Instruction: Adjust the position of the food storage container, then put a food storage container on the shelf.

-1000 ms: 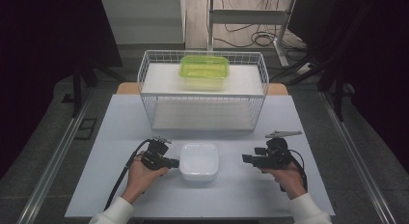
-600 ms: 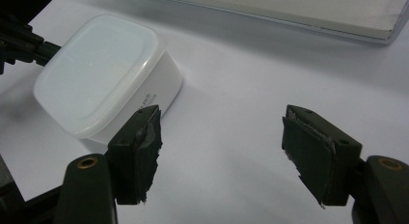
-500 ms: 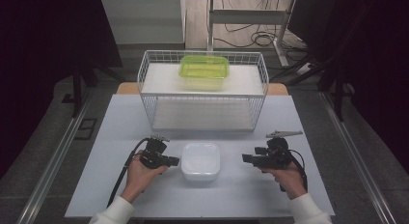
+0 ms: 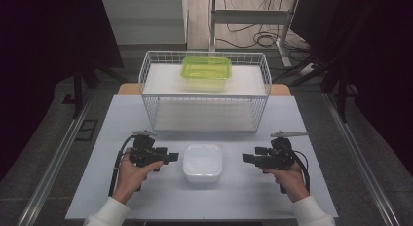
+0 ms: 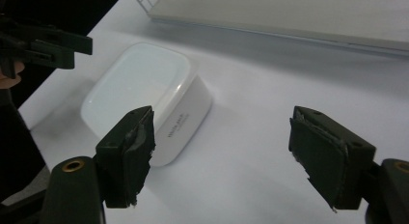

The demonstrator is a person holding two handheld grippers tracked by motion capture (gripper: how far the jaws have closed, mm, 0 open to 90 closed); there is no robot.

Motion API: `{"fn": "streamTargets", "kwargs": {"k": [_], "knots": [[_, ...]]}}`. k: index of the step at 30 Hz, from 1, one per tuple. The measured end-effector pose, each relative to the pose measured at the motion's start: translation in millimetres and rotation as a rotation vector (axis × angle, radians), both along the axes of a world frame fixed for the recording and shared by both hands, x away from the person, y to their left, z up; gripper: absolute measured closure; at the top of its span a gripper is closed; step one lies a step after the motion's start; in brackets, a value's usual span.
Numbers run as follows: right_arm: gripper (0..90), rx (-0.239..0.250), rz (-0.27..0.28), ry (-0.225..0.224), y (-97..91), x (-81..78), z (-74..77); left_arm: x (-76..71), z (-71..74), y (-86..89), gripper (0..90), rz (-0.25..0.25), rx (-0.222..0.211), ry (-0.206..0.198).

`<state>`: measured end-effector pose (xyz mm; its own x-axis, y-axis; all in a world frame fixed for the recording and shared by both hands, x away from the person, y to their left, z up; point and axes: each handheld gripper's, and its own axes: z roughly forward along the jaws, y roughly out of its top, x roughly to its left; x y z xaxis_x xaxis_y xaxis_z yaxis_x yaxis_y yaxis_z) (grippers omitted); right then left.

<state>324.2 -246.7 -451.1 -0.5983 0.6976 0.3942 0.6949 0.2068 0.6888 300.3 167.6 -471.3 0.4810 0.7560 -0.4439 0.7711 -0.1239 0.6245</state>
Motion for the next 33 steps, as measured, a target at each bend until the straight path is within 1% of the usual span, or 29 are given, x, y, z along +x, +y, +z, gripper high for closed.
{"fn": "streamTargets", "kwargs": {"k": [1,4,6,7,10,12,16,19,21,23,25,27,28,29,31,33], "knots": [[23.6,0.0,0.004,0.002,0.7,-1.2,0.0,-0.1,0.6,1.3,33.4,-0.001,-0.004,-0.002],[22.5,-0.022,0.014,0.001,4.1,-4.1,-0.7,-1.4,4.1,6.4,30.3,0.007,-0.036,0.004],[22.1,-0.017,0.017,0.008,6.6,-4.4,-1.4,-2.8,6.3,8.9,29.6,0.013,-0.053,0.004],[21.9,-0.021,0.02,0.011,7.9,-4.3,-1.1,-3.2,7.2,9.4,29.5,0.012,-0.055,0.004],[21.7,-0.024,0.022,0.001,10.3,-4.8,0.0,-2.6,7.0,8.7,29.1,0.003,-0.063,0.014],[21.7,-0.025,0.024,0.002,10.2,-5.2,-0.7,-2.2,5.9,7.3,29.0,-0.004,-0.054,0.02],[21.7,-0.031,0.026,0.005,11.0,-5.6,-2.2,-3.4,6.3,5.8,28.9,-0.002,-0.055,0.022],[21.7,-0.022,0.027,0.005,12.7,-5.3,-1.1,-5.5,6.9,6.6,28.6,-0.002,-0.051,0.02],[21.7,-0.02,0.031,0.008,15.1,-4.2,-1.4,-6.1,6.6,6.8,28.6,0.002,-0.06,0.022],[21.9,-0.003,0.029,0.021,17.8,-2.9,-2.8,-5.3,6.4,7.6,28.7,0.001,-0.068,0.028],[22.8,0.018,0.03,0.045,21.3,-2.1,-4.5,-3.9,5.1,7.9,29.0,-0.002,-0.071,0.033],[23.3,0.013,0.034,0.05,24.8,-1.1,-5.4,-3.1,3.0,7.0,29.1,-0.005,-0.071,0.039],[23.5,0.003,0.037,0.049,26.9,-0.4,-4.9,-2.2,2.0,6.6,29.1,-0.006,-0.071,0.045],[23.9,0.0,0.034,0.042,28.8,0.1,-4.3,-0.9,1.3,6.4,29.1,-0.008,-0.079,0.052],[24.8,0.017,0.028,0.041,33.2,0.1,-2.3,1.9,1.2,7.0,29.6,-0.009,-0.103,0.057],[25.4,0.021,0.028,0.043,38.0,-0.3,-1.3,5.2,0.3,6.0,29.7,-0.007,-0.12,0.068]]}}
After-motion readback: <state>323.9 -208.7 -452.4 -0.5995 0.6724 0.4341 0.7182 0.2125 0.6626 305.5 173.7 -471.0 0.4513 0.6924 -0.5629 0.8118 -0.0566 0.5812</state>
